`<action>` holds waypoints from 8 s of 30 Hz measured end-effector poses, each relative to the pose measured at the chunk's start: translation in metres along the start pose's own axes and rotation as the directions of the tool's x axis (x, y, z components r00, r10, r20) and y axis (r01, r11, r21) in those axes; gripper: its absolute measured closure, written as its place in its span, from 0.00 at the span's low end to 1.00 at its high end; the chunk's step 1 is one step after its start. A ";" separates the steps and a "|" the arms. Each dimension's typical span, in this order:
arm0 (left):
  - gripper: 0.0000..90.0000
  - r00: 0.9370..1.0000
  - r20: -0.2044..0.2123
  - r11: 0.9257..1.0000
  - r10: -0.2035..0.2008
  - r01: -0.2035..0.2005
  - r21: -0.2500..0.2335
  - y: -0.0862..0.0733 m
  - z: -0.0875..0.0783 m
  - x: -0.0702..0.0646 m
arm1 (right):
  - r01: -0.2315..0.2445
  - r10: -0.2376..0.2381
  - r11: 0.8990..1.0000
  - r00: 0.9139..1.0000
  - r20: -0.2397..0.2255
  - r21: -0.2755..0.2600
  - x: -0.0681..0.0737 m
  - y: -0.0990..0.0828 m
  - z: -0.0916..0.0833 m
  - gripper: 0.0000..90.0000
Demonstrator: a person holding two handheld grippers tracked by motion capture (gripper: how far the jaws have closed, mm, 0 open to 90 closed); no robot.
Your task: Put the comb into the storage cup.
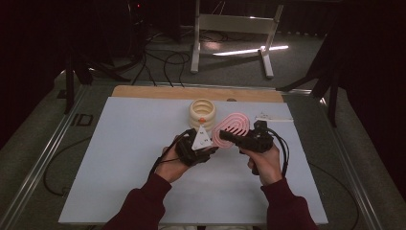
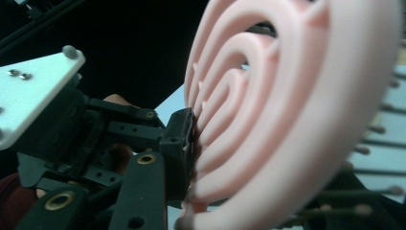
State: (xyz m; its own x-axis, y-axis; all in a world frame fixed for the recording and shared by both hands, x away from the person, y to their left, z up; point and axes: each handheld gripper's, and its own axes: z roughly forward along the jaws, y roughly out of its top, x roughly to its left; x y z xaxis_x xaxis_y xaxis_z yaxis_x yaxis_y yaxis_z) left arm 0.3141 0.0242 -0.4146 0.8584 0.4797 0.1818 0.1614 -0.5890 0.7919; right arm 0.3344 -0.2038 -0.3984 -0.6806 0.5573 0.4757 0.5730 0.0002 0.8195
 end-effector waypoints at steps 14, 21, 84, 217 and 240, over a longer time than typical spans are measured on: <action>0.77 1.000 0.013 1.000 -0.020 0.020 -0.017 -0.001 -0.003 0.001 | -0.059 0.059 0.998 0.998 -0.027 -0.014 0.003 0.001 0.002 0.71; 0.55 0.999 0.000 0.999 -0.039 0.039 -0.022 -0.002 -0.001 -0.001 | -0.058 0.057 0.998 0.998 -0.024 -0.020 0.005 0.001 0.001 0.71; 0.00 0.860 -0.302 0.906 -0.412 0.351 -0.237 -0.165 -0.117 0.037 | -0.057 0.059 0.997 0.998 0.034 -0.051 -0.006 0.015 -0.008 0.71; 0.01 0.816 -0.341 0.875 -0.467 0.368 -0.315 -0.182 -0.139 0.034 | -0.062 0.089 0.990 0.973 0.212 -0.130 -0.046 0.090 0.010 0.71; 0.01 0.816 -0.339 0.874 -0.468 0.372 -0.313 -0.182 -0.138 0.034 | -0.077 0.120 0.984 0.954 0.273 -0.164 -0.058 0.107 0.012 0.71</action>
State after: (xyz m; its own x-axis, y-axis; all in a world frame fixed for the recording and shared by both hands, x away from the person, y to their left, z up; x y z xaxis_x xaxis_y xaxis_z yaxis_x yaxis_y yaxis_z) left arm 0.2464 0.2376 -0.4719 0.4593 0.8880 -0.0248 0.3077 -0.1328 0.9422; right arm 0.4413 -0.2261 -0.3421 -0.4559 0.7588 0.4651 0.5411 -0.1785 0.8218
